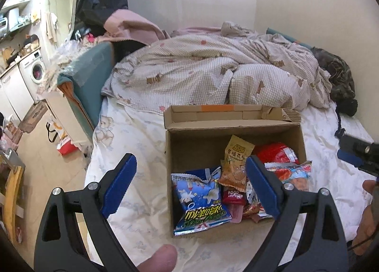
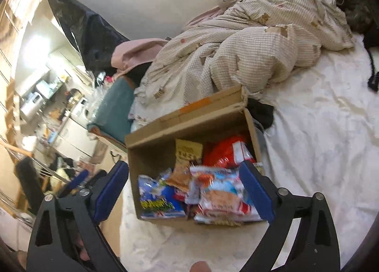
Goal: Organize snacks
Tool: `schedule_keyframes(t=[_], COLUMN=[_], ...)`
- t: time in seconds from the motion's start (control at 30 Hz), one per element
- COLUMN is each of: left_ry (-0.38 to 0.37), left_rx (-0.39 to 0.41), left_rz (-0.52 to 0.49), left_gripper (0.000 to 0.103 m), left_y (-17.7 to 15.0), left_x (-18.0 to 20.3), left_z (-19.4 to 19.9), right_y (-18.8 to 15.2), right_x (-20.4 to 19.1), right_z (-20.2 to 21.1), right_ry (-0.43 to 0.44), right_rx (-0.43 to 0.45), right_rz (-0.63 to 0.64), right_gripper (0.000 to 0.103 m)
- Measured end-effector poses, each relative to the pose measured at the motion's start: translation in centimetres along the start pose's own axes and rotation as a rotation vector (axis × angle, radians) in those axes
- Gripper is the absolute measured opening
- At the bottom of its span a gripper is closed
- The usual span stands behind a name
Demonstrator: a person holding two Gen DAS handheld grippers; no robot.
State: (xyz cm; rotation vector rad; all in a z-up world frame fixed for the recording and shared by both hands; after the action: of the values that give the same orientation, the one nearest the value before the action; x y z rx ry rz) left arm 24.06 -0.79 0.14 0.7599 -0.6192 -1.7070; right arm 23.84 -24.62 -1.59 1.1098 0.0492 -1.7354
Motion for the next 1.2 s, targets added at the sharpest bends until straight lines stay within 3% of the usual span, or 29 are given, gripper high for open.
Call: schedule_keyframes(t=[0.4, 0.53, 0.67, 1.2], left_ry=[0.0, 0.005, 0.009, 0.055], left_rx=[0.02, 0.007, 0.003, 0.101], left_rz=[0.046, 0.079, 0.086, 0.069], left_gripper=[0.091, 0.103, 0.103, 0.103], left_y=[-3.9, -5.6, -7.0, -9.9], left_x=[-0.3, -0.8, -0.7, -0.3], left_z=[4.7, 5.9, 6.9, 10.5], right_y=[-5.5, -7.0, -8.2, -11.9], right_x=[0.1, -0.1, -0.3, -1.0], right_z=[3.4, 4.1, 4.7, 6.8], right_ry=[-0.109, -0.137, -0.181, -0.285], right_rx=[0.042, 0.06, 0.084, 0.22], right_rz=[0.091, 0.117, 0.149, 0.248], right_gripper=[0.103, 0.103, 0.103, 0.103])
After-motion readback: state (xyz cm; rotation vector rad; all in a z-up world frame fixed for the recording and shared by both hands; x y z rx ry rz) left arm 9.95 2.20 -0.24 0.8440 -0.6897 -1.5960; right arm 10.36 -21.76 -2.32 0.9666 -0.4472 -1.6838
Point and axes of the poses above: each gripper's, at about its wrist camera, not at the fingertips, and z roughly against the way its jaws point, x to its right, y to its top, the point moved 4 cm from there along -z, roughly the way its jaws point, and after that the axes turned 13 degrees about -z, right-handed, at the moved point
